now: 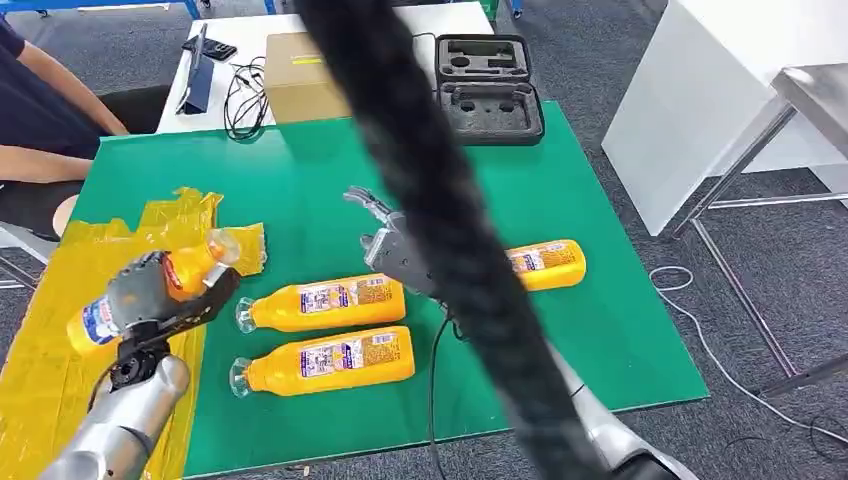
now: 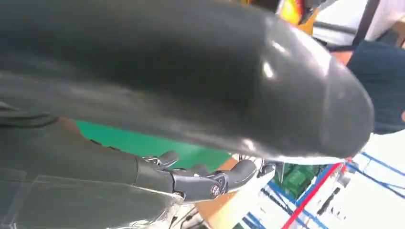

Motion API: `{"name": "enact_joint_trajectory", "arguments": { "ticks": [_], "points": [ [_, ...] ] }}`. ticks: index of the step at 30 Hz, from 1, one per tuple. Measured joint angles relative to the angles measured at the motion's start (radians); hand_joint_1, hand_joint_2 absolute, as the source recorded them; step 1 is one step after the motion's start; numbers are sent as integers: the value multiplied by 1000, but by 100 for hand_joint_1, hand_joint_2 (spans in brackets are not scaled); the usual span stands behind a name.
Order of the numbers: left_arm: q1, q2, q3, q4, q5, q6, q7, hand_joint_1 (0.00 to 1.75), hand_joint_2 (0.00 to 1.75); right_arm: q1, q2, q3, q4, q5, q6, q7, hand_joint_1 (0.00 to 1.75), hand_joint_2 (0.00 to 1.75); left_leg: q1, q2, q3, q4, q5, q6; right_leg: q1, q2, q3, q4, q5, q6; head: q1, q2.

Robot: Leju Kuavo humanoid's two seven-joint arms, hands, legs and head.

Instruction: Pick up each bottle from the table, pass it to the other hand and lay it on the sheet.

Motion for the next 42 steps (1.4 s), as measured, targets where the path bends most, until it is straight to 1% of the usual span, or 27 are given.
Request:
{"name": "enact_joint_trajectory", "arguments": {
  "ticks": [5, 11, 14, 15, 16, 17, 26, 29, 35, 39, 42],
  "points": [
    [7, 8, -59, 51, -41, 0, -9, 175, 175, 0, -5, 10, 0, -6, -1, -2, 0, 0, 0, 0, 0, 0, 0, 0, 0, 0, 0, 0, 0, 0, 0, 0],
    [24, 26, -189, 69, -50, 0, 4, 175, 175, 0, -10, 24, 0, -8, -1, -3, 0, 0, 0, -1, 0, 0, 0, 0, 0, 0, 1, 0, 0, 0, 0, 0],
    [24, 32, -225, 69, -49, 0, 5, 175, 175, 0, -10, 27, 0, -8, -1, -3, 0, 0, 0, -1, 1, 0, 0, 0, 0, -1, 1, 0, 0, 0, 0, 0],
    [24, 33, -234, 70, -49, 0, 5, 152, 175, 0, -10, 28, 0, -8, -1, -3, 0, 0, 0, -1, 1, 0, 0, 0, 0, -1, 1, 0, 0, 0, 0, 0],
    [24, 35, -241, 70, -49, 0, 5, 2, 175, 0, -10, 28, 0, -8, -1, -3, 0, 0, 0, -1, 1, 0, 0, 0, 0, -1, 1, 0, 0, 0, 0, 0],
    [24, 36, -248, 70, -49, 0, 5, 0, 0, 0, -10, 29, 0, -8, -1, -3, 0, 0, 0, -1, 1, 0, 0, 0, 0, -1, 2, 0, 0, 0, 0, 0],
    [25, 38, -267, 77, -32, 0, 5, 0, 0, 0, -12, 32, 0, -9, -1, -3, 0, 0, 0, -2, 2, 0, 0, 0, 0, -2, 2, 0, 0, 0, 0, 0],
    [14, 40, -270, 110, 48, -15, 25, 0, 0, 1, -16, 34, 0, -11, -1, 0, 0, 0, 0, -3, 2, 0, 0, 0, 0, -3, 3, 0, 0, 0, 0, 0],
    [11, 40, -246, 120, 142, 0, 19, 0, 0, 1, -17, 38, 0, -8, -1, 12, 0, 0, 0, -3, 2, 0, 1, -1, 0, -3, 3, 0, 0, 0, 0, 0],
    [13, 40, -187, 106, 279, 2, -51, 0, 0, 1, -17, 44, 2, -2, 0, 17, 0, 0, 0, -1, 2, 0, 1, -1, 0, -2, 2, 0, 0, 0, 0, 0],
    [10, 34, -112, 99, 446, 0, -170, 0, 0, 1, -17, 54, 8, 7, 5, 17, 0, 0, 0, -1, 3, 0, 1, -1, 0, -2, 2, 0, 0, 0, 0, 0]
  ]
}}
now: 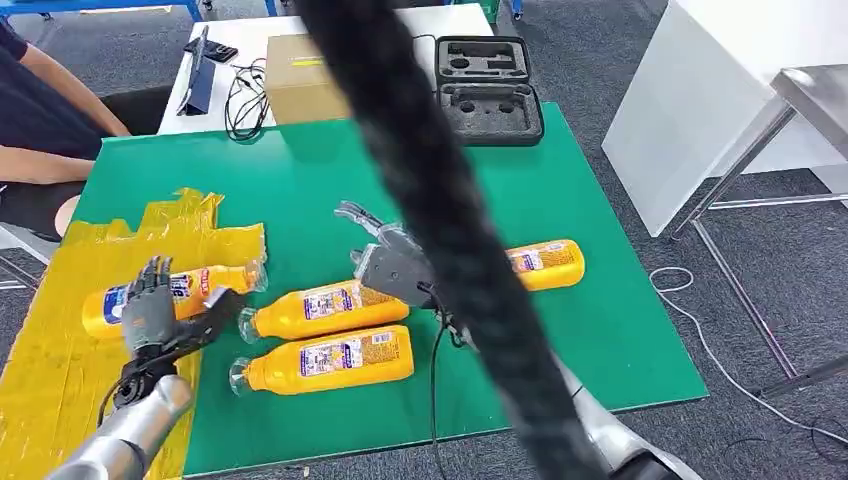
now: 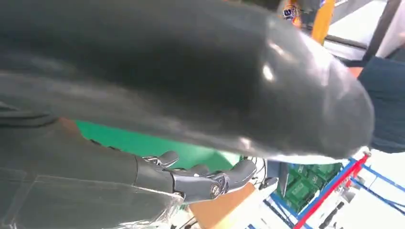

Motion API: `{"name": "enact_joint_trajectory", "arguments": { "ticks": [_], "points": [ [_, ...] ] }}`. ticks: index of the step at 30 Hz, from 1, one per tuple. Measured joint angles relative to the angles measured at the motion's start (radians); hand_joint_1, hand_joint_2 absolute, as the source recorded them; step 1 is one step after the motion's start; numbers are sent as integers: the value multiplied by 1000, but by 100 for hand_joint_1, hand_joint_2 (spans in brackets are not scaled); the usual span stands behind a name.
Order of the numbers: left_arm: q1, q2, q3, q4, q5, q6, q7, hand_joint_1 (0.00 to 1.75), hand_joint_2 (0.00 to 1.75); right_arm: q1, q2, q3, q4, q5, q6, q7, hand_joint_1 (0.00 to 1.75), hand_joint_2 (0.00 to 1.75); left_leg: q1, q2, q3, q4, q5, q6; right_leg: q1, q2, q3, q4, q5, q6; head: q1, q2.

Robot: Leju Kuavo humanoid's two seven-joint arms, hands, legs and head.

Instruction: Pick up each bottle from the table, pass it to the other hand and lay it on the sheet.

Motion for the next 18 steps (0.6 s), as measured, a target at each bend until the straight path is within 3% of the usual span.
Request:
{"name": "enact_joint_trajectory", "arguments": {
  "ticks": [4, 12, 13, 18],
  "points": [
    [-13, -18, 117, -7, 216, -28, -158, 0, 0, -1, -2, 18, 12, 10, 3, 0, 0, 0, 0, 0, 0, 0, 0, 0, 1, 0, 0, 0, 0, 0, 0, 0],
    [-20, -33, 206, -11, 230, -34, -175, 0, 0, -2, -6, 33, 31, 12, 5, 0, 0, 0, 0, 0, 0, 0, 0, 0, 1, 0, 0, 0, 0, 0, 0, 0],
    [-21, -35, 213, -13, 261, -45, -197, 0, 0, -2, -6, 35, 32, 17, 5, 0, 0, 175, 0, 0, 0, 0, 0, 0, 1, 0, 0, 0, 0, 0, 0, 0],
    [-18, -67, 294, -154, 743, -233, -274, 0, 0, -10, -13, 78, 60, 115, -22, 32, 0, 175, 0, 0, 0, 0, 0, 0, 0, 0, 1, 0, 0, 0, 0, 0]
  ]
}}
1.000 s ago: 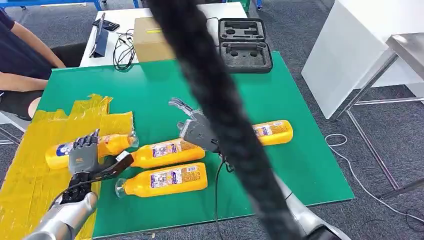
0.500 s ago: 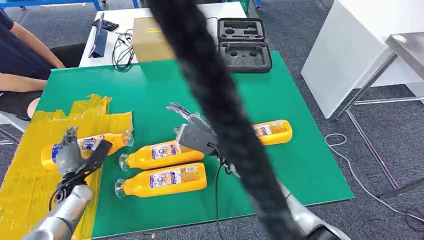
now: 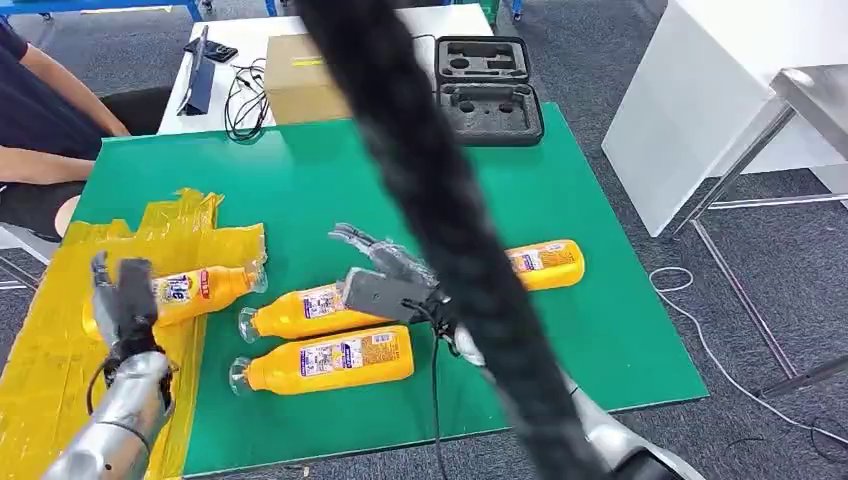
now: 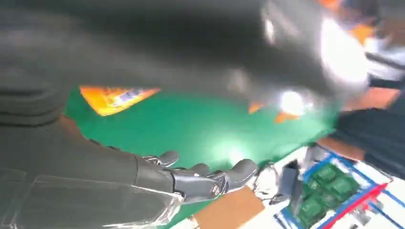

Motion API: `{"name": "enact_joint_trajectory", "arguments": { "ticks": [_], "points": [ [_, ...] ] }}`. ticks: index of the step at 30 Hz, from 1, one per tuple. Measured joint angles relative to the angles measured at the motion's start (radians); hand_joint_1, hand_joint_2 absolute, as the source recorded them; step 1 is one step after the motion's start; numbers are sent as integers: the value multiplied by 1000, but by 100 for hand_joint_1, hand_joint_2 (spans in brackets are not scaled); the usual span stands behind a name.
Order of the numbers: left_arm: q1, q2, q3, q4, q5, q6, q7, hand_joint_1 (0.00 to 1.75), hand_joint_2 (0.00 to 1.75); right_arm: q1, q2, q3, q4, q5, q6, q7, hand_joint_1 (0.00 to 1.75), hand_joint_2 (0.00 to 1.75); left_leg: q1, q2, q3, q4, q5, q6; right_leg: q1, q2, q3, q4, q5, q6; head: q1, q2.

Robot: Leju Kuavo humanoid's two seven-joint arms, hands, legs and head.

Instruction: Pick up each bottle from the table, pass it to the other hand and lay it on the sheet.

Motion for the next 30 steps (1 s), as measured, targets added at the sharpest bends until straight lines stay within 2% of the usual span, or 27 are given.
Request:
{"name": "enact_joint_trajectory", "arguments": {
  "ticks": [2, 6, 12, 15, 18, 26, 30],
  "points": [
    [28, -11, 11, -106, 207, -59, 0, 0, 0, 1, 1, 29, 19, 56, -34, 25, 0, 175, 0, 1, 0, 0, 0, 0, -1, 1, 0, 0, 0, 0, 0, 0],
    [135, -23, -43, -349, 501, -56, 26, 0, 0, 34, -3, 85, 30, 221, -121, 96, 0, 175, 1, 1, 0, 0, 0, 0, 2, 1, -1, 0, 0, 0, 0, 0],
    [283, -26, -173, -615, 595, -8, 37, 0, 0, 136, -4, 154, 42, 446, -251, 271, 0, 175, 1, 0, -2, 0, -2, -2, 2, 0, -2, 0, -2, -2, 0, 0],
    [318, -26, -206, -666, 614, -6, 42, 0, 0, 185, -4, 178, 46, 542, -322, 337, 0, 175, 1, 0, -2, 0, -2, -2, 2, 0, -2, 0, -2, -3, 0, 0],
    [326, -26, -232, -688, 628, -9, 42, 0, 0, 234, -4, 185, 37, 587, -343, 367, 0, 175, 1, -1, -2, 0, -2, -2, 2, 0, -2, -1, -2, -3, 0, 0],
    [326, -26, -263, -694, 635, -10, 39, 0, 0, 306, -4, 186, 7, 608, -356, 371, 0, 175, 1, 0, -1, 0, -2, -2, 2, 0, -2, -1, -2, -3, 0, 0],
    [325, -26, -270, -694, 636, -13, 37, 0, 0, 331, -4, 177, -29, 632, -405, 332, 0, 175, 2, 0, -1, 0, -2, -2, 2, 0, -2, -1, -2, -3, 0, 0]
  ]
}}
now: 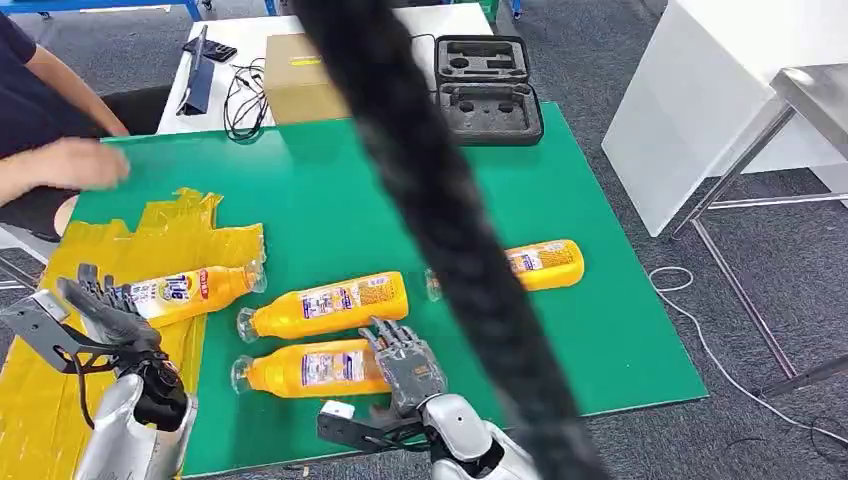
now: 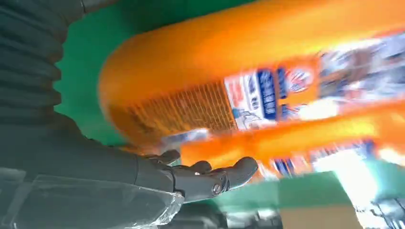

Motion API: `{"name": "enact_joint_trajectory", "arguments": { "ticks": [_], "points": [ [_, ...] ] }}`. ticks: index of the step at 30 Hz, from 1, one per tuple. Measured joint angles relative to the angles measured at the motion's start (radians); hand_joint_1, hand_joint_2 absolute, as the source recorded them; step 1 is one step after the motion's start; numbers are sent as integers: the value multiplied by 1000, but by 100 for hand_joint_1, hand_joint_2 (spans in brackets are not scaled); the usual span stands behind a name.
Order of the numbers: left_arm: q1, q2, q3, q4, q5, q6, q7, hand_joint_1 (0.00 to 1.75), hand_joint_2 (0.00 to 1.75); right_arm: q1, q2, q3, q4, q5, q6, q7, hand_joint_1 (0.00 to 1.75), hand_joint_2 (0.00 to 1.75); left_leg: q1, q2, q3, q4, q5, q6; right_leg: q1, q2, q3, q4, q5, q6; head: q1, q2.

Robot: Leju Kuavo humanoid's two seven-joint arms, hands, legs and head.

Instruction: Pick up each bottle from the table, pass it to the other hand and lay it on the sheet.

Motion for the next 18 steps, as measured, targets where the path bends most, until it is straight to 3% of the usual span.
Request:
{"name": "enact_joint_trajectory", "arguments": {
  "ticks": [14, 15, 18],
  "points": [
    [-7, 0, -8, 0, 1, -16, 0, 0, 0, 46, 0, -16, -72, 16, -22, -29, 0, 175, 0, 0, 0, 0, 0, 0, 0, 0, 0, 0, 0, 0, 0, 0],
    [-7, 0, -9, 0, 1, -20, 0, 0, 0, 46, 0, -16, -72, 16, -19, -29, 14, 175, 0, 0, 0, 0, 0, 0, 0, 0, 0, 0, 0, 0, 0, 0],
    [-10, 0, -15, 1, 9, -25, 0, 0, 0, 46, 0, -16, -71, 19, 16, -17, 14, 175, 0, 0, 0, 0, 0, 0, 0, 0, 0, 0, 0, 0, 0, 0]
  ]
}}
